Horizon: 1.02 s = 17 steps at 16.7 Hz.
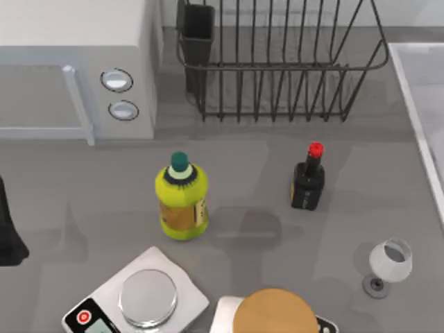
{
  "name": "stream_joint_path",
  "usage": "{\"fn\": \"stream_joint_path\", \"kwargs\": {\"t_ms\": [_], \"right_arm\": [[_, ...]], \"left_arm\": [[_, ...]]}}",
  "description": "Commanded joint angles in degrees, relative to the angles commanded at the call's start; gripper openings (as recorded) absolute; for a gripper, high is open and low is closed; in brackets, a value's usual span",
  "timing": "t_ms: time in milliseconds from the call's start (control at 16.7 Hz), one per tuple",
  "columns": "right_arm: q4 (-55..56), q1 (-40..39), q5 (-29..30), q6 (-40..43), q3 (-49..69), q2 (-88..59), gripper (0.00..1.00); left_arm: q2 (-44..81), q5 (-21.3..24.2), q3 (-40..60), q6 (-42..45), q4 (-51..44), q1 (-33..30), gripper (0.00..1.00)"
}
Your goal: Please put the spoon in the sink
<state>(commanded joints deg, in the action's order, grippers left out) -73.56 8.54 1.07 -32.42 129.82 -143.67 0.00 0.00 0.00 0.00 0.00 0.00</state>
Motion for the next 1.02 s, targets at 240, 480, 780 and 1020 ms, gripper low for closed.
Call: {"fn": "stream_joint_path", "kwargs": {"t_ms": [240, 480, 780, 1020], "right_arm": [[0.56, -0.09, 0.08, 0.04, -0.57, -0.06, 0.0], [0.56, -0.09, 0.08, 0.04, -0.57, -0.06, 0.3], [0.56, -0.09, 0.08, 0.04, -0.57, -0.06, 0.68], [0.56, -0.09, 0.08, 0.04, -0.57, -0.06, 0.98]], "left_arm": [[0.0, 0.0, 0.0, 0.0, 0.0, 0.0, 1.0], [0.0, 0.0, 0.0, 0.0, 0.0, 0.0, 1.0], [0.0, 0.0, 0.0, 0.0, 0.0, 0.0, 1.0], [0.0, 0.0, 0.0, 0.0, 0.0, 0.0, 1.0]]}}
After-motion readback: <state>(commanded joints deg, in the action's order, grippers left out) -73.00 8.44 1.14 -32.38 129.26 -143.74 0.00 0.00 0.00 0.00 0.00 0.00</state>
